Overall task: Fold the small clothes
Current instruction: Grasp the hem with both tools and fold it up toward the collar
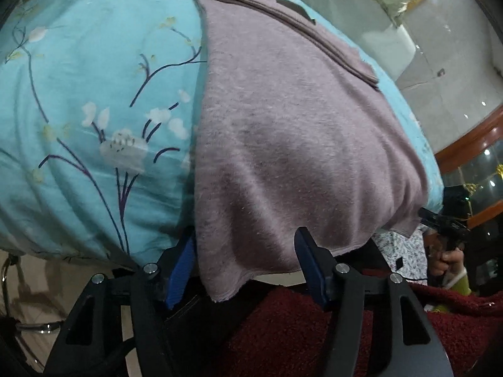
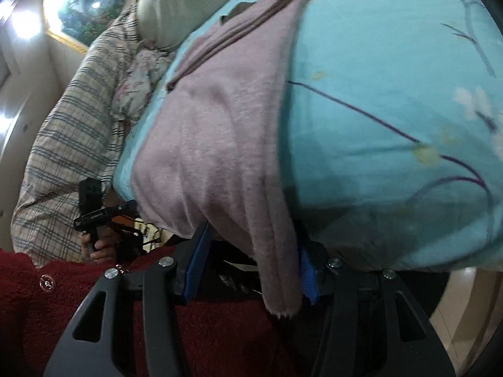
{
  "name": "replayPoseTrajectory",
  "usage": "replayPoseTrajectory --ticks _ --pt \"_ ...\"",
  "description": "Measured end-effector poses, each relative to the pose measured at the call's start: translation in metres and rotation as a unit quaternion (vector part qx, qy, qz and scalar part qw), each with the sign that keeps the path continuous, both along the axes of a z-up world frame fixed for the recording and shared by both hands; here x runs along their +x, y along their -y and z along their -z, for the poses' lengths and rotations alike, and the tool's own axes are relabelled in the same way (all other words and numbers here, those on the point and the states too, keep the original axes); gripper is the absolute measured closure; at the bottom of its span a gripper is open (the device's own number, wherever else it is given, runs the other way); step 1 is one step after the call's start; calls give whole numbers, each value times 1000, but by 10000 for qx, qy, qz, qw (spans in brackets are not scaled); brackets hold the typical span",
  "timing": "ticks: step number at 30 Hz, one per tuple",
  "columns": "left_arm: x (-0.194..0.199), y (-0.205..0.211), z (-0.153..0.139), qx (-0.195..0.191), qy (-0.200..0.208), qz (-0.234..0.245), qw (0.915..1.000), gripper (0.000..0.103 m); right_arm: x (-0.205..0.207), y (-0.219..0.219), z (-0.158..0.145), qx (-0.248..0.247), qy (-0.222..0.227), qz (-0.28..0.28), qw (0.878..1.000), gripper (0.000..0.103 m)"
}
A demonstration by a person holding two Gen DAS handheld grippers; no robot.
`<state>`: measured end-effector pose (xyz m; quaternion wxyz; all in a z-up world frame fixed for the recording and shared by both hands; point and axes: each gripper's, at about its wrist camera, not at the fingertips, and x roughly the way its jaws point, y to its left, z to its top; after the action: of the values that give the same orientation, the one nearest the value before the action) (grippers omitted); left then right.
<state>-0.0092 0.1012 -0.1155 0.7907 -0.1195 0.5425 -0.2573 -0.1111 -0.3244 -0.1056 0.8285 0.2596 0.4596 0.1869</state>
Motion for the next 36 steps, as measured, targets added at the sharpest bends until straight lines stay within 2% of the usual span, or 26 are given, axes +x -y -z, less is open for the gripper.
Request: replayPoseTrajectory --ticks 3,5,6,7,8,9,13,18,20,24,29,36 --pt "1 -2 1 -45 49 197 9998 43 4 -13 1 -151 110 -259 9995 54" --pt "1 -4 2 -16 91 300 9995 51 5 -16 4 -135 105 -280 9995 68" --pt "1 -4 3 10 110 320 9994 59 6 -17 4 -132 102 -263 9995 73" --pt "0 -9 4 25 132 346 9993 75 6 -16 4 -139 106 -244 9996 82" --pt "-1 -11 5 61 153 371 9992 85 4 -15 4 -139 117 -232 9996 90" --pt "-2 -15 5 67 158 384 9991 100 3 -14 2 -118 129 -215 9996 94" --pt "-19 -21 -7 40 410 340 9986 99 -7 -12 -15 248 403 -302 9984 97" --pt "-40 -40 -37 -511 703 -110 9962 100 -18 -7 -37 777 736 -306 9938 98" --pt "-43 -52 -50 -805 806 -318 9930 100 -16 -4 -44 952 841 -291 9915 98" --pt "-41 -65 -77 -1111 1108 -540 9861 100 -10 -2 -65 1246 1210 -279 9844 98" --pt "-26 -59 -115 -1111 1610 -664 9784 100 9 -3 -91 1136 1532 -297 9812 98" --pt "11 -48 -173 -1343 2520 -812 9549 100 59 11 -129 908 2037 -74 9748 98"
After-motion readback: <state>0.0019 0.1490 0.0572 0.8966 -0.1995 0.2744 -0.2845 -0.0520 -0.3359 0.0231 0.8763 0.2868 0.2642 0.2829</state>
